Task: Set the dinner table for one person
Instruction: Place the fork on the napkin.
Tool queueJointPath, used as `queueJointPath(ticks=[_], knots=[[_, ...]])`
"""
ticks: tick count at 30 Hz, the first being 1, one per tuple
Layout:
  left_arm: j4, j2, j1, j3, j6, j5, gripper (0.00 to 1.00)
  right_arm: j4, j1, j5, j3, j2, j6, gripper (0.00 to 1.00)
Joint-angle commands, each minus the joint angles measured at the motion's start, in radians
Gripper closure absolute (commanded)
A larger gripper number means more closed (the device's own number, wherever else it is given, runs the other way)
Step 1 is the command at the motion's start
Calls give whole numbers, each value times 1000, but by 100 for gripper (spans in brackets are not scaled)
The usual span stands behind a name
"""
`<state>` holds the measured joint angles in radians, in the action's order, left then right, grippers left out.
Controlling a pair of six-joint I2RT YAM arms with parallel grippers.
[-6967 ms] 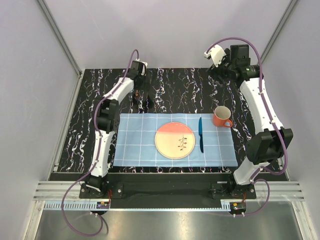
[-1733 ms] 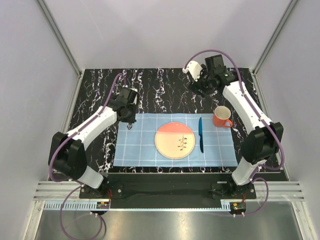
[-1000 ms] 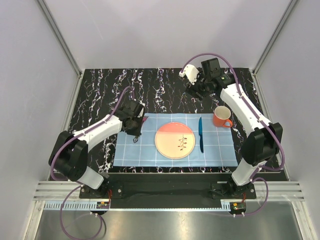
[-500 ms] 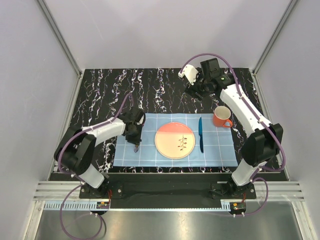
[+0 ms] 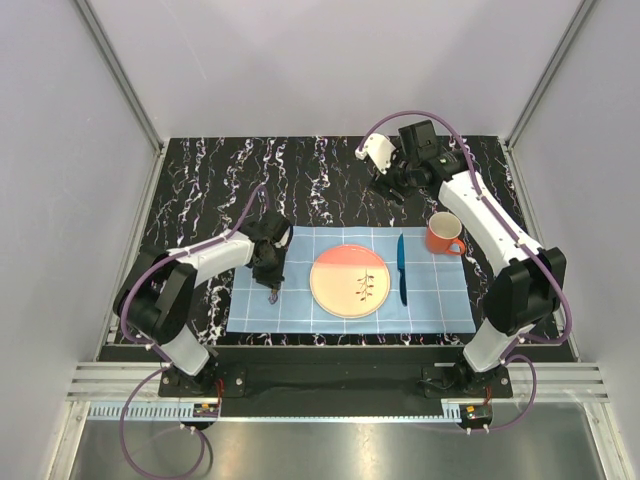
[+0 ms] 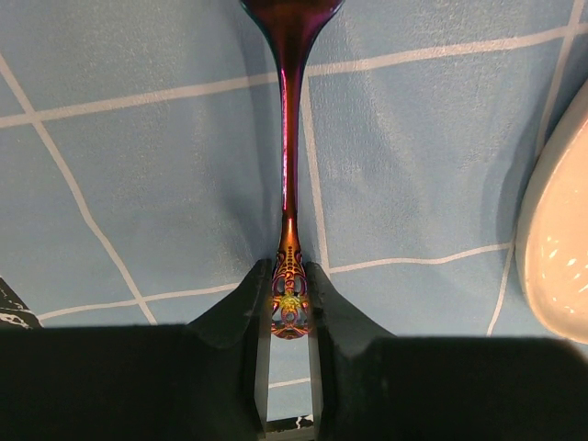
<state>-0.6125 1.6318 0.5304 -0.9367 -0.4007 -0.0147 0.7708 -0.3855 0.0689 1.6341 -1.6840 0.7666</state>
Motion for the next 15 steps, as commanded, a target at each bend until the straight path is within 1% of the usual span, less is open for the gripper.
queueJointPath(ticks=[1,8,9,10,11,15], knots=[[76,13,16,-20,-29,-85,100,-36,-13,-15,1,55,8,17],[76,7,29,-30,-21,-100,100,-42,-15,-15,10,47,10,17],[76,7,31,-31,-20,-103,98,-42,-13,-17,10,47,10,17],[76,7,31,-34,-15,-100,87,-41,-15,-18,10,44,11,17],[76,8,33,-37,-15,-94,82,-41,-16,-17,10,44,11,17],[65,3,33,-40,-17,-70,78,-42,-15,-15,3,46,11,16]])
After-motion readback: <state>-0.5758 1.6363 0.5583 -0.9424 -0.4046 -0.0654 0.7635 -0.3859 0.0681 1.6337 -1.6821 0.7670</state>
